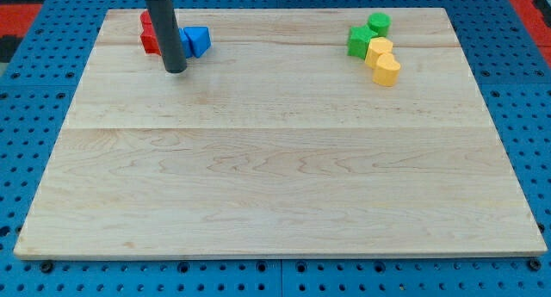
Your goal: Move your arm to the top centre of the board
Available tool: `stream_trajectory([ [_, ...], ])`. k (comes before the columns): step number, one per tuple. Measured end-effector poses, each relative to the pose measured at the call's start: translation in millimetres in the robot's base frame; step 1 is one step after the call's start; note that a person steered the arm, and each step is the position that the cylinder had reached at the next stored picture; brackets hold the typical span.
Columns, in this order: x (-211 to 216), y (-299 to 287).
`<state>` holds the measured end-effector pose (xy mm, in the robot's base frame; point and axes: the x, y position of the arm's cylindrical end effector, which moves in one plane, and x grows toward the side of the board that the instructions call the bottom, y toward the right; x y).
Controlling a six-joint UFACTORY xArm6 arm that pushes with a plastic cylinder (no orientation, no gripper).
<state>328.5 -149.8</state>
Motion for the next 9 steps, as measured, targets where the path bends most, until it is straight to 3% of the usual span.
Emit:
stream_trajectory([
  [4, 21.5, -1.2],
  [5, 17.1, -37.1],
  [7, 17.0, -43.8],
  [8, 19.2, 5.0],
  [9, -1.9, 105.1],
])
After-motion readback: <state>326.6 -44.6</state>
